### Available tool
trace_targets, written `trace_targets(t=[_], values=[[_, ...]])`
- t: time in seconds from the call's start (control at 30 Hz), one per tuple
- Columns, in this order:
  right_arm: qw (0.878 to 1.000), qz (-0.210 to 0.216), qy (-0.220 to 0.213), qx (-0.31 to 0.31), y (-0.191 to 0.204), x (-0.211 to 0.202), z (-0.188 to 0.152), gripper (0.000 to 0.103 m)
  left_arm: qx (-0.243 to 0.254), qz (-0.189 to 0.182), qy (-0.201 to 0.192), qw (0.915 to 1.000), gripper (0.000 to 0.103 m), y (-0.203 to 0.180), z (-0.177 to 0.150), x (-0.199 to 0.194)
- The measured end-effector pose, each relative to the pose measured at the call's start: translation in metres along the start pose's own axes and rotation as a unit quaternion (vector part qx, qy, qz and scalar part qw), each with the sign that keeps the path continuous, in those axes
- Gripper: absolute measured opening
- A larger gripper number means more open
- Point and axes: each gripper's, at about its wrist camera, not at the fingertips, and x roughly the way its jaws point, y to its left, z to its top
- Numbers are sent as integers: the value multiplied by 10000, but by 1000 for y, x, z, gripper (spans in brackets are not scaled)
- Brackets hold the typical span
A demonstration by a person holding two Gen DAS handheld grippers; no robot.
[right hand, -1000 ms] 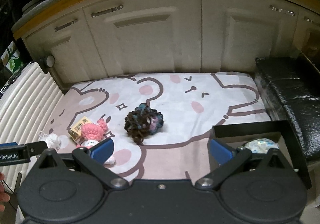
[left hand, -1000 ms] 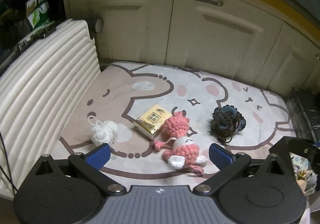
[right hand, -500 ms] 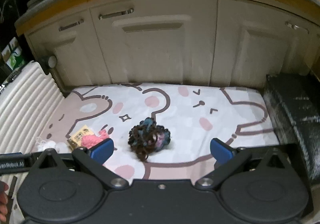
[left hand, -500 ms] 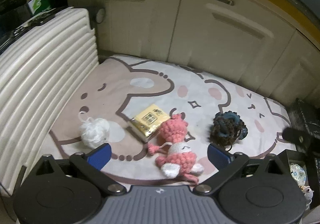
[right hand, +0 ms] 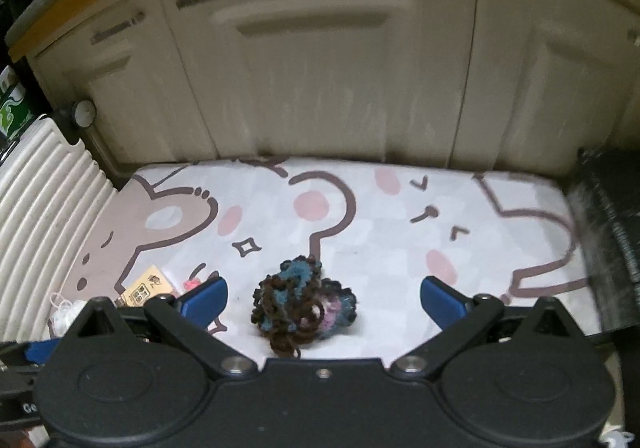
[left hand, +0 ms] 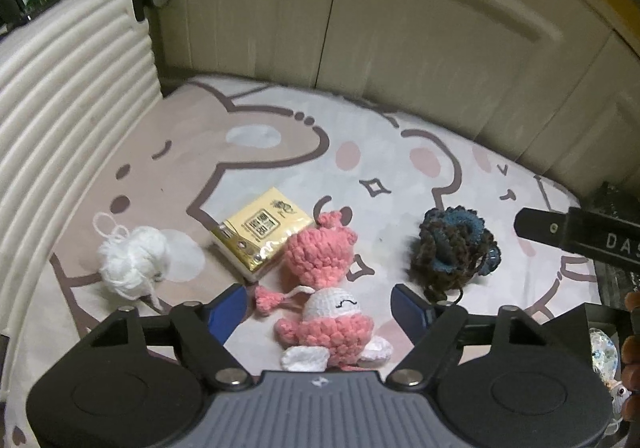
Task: Organize objects
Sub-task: 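Grasp the pink-white crocheted doll with the left tool while the right tool grasps the brown-blue yarn ball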
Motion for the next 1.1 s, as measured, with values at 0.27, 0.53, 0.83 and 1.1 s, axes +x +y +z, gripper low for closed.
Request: trace_targets(t=[0.27,0.53,0.83,1.1], values=[[9992,318,228,-102,-2,46,-4,103,-338,-1,334,9989,76,-1,3,32],[9975,360,523,-317,1,84,-11,103,-457,203,646,9967,75,3,3,59],[9960,492,731,-157,-3,105,-17,89,-469,166,676,9965,66,8,3,67],[9936,769,817,-150,5,93,-25,56,-477,-154,766,9958,41,0,2,59]])
